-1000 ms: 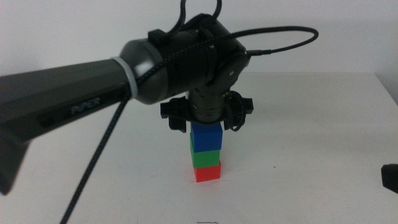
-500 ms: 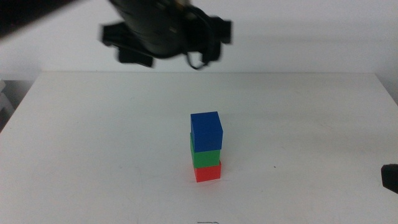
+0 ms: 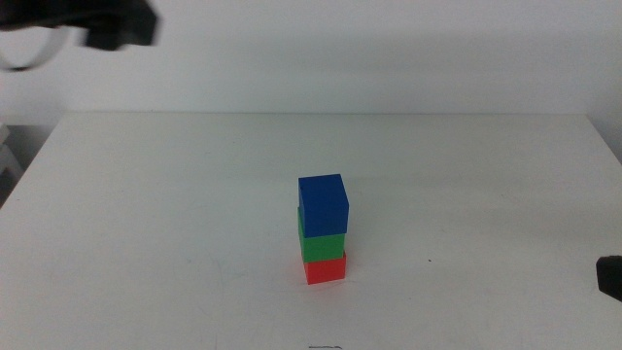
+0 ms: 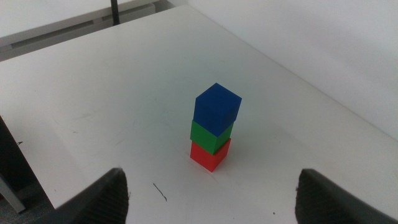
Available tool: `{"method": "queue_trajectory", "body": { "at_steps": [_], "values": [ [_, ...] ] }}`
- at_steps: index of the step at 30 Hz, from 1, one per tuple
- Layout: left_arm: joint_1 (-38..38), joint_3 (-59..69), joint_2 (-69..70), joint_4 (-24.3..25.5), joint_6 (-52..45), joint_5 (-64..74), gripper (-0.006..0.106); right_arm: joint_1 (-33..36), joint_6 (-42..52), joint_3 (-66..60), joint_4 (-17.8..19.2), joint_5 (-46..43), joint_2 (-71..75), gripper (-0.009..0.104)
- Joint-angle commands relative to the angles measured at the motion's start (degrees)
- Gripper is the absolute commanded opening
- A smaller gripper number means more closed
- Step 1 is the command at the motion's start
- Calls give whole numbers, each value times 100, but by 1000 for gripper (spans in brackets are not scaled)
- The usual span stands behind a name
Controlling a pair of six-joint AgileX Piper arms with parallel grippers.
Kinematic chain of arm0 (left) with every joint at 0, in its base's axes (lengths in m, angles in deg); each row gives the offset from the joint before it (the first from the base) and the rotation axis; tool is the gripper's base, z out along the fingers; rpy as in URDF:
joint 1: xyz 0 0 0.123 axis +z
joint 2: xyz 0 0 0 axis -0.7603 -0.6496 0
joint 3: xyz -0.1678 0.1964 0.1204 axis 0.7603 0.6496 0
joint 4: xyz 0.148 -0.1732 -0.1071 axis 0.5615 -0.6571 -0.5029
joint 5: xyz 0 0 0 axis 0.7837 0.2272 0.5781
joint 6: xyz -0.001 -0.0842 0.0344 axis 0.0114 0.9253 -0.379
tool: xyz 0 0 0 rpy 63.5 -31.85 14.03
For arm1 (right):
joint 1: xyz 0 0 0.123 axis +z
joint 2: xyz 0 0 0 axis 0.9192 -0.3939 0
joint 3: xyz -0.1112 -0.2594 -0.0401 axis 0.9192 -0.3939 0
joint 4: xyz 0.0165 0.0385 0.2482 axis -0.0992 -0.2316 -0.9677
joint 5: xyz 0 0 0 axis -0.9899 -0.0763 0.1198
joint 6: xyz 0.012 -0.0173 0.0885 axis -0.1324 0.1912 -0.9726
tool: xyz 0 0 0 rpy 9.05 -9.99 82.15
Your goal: Stack red cubes first, then green, then blue cubes in a specific spot.
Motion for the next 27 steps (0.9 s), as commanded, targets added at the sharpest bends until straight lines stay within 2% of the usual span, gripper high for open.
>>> {"method": "queue_trajectory", "body": {
  "at_steps": [1,4,8,25,27],
  "values": [
    [550,223,526,-612,-656,-710,91,-29,34,133,34,-410,-27,89],
    [1175,622,1025,-1006,-1002,-877,91,-29,34,133,34,-410,-27,89],
    [1599,890,1412,-1038,-943,-867,91,-29,34,133,34,-410,-27,89],
    [1624,1259,2051,-954,-947,-1137,91,-29,34,133,43,-417,-26,89],
    [1624,1677,2322,-954,-947,-1776,91,-29,34,-16,281,-452,-2,89]
  ]
}}
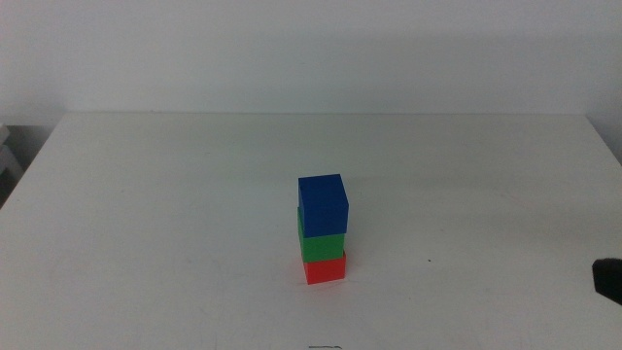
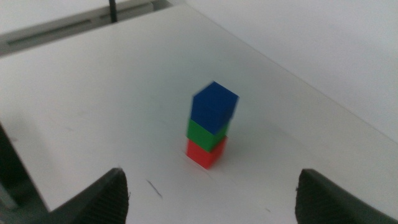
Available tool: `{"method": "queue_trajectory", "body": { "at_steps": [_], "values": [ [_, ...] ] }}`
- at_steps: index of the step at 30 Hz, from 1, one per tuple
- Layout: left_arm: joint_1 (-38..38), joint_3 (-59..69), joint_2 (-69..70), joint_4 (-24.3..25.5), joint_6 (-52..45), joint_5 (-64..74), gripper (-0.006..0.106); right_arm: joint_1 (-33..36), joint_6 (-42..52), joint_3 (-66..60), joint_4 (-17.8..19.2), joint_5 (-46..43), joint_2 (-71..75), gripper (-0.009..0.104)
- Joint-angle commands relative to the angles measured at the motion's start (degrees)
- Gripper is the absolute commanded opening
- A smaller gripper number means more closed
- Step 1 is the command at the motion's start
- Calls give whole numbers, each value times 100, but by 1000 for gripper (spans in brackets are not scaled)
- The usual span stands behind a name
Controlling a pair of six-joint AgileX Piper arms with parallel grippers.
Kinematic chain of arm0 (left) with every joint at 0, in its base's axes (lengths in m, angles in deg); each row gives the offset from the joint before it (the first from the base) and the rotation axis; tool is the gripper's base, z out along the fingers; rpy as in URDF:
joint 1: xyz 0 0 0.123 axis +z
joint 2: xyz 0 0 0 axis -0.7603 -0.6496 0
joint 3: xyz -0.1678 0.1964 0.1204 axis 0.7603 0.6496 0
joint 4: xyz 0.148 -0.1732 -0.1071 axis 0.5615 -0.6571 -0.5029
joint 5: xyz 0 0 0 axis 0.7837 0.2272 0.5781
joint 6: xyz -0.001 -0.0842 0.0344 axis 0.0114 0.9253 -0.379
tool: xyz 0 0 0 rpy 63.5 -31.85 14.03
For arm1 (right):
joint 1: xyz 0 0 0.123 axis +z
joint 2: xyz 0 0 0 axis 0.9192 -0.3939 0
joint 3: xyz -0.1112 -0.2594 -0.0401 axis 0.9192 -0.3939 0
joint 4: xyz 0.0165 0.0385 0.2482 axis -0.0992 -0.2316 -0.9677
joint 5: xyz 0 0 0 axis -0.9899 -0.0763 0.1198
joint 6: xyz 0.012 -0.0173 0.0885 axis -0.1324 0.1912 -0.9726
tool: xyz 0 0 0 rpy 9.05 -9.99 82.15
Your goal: Stack red cubes first, then green, then blue cubes in a specific spot.
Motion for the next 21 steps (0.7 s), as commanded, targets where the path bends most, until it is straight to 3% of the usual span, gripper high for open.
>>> {"method": "queue_trajectory", "body": {
  "at_steps": [1,5,8,11,16,21],
  "values": [
    [7,344,348,-9,2,-1158,91,-34,34,-70,391,-458,43,89],
    [7,1693,1103,-17,2,-2613,91,-166,34,-701,1569,-1092,380,89],
    [7,2647,1609,-15,2,-3576,91,-568,34,-1283,2037,-1794,627,89],
    [7,3575,2125,-22,2,-4086,91,-1142,34,-1827,1852,-2337,825,89],
    [7,4856,3012,-22,2,-4301,91,-1921,34,-2610,1029,-2633,1212,89],
    [7,5864,3883,-176,2,-4307,91,-2211,34,-3275,907,-2681,1663,89]
  ]
}}
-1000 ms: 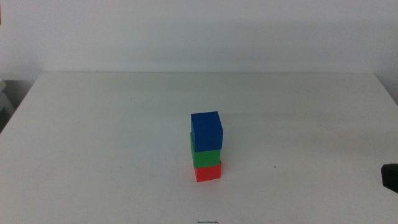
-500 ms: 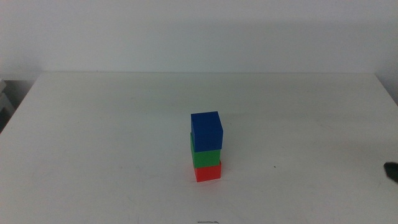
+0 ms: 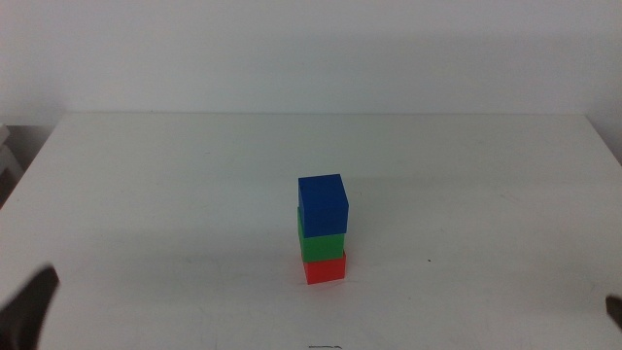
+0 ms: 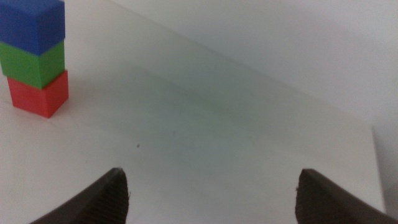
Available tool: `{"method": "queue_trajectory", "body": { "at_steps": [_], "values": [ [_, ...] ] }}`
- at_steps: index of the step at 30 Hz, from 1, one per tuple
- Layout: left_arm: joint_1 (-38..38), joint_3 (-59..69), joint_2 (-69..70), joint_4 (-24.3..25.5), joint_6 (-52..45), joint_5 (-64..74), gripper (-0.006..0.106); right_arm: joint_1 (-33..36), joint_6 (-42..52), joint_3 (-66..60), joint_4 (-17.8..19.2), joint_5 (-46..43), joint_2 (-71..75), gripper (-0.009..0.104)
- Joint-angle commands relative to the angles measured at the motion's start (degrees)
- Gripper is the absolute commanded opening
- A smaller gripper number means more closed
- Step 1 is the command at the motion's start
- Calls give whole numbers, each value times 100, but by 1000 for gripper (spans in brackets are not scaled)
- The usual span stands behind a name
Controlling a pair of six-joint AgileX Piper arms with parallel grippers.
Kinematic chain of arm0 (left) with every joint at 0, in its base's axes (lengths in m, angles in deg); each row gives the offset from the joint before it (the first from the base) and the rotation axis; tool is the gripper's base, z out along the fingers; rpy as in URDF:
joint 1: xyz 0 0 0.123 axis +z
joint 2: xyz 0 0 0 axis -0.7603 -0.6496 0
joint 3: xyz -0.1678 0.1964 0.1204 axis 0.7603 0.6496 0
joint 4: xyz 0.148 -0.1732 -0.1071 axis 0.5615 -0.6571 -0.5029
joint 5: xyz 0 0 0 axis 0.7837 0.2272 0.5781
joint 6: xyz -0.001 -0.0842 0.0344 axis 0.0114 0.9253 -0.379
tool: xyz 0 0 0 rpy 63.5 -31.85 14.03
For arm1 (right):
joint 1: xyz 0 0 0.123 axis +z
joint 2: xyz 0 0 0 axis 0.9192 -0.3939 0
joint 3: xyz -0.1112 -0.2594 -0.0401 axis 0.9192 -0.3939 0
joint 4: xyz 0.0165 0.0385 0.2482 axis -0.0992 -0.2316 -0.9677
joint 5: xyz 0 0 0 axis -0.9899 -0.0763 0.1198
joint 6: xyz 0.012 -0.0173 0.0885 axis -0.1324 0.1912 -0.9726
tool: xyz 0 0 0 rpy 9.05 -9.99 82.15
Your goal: Stack red cubes first, then green, then blue cubes in a specific spot.
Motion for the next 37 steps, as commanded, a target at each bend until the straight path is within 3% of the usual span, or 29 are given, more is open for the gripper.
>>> {"method": "queue_trajectory", "body": {
  "at_steps": [1,8,13,23,29,37],
  "values": [
    [7,203,315,-200,2,-529,91,-128,34,-161,-127,-548,213,89],
    [7,1129,1052,-335,2,-555,91,-1092,34,-972,-474,-1597,1027,89],
    [7,1380,1046,-318,2,-553,91,-1603,34,-1590,-565,-1798,1423,89],
    [7,1375,1041,-318,2,-737,91,-1664,34,-1960,-452,-1440,2028,89],
    [664,1375,1048,-318,2,-737,91,-1664,29,-1960,-452,-1439,2023,89],
    [847,1375,1048,-312,2,-737,91,-1664,29,-1960,-452,-1439,2023,89]
  ]
}}
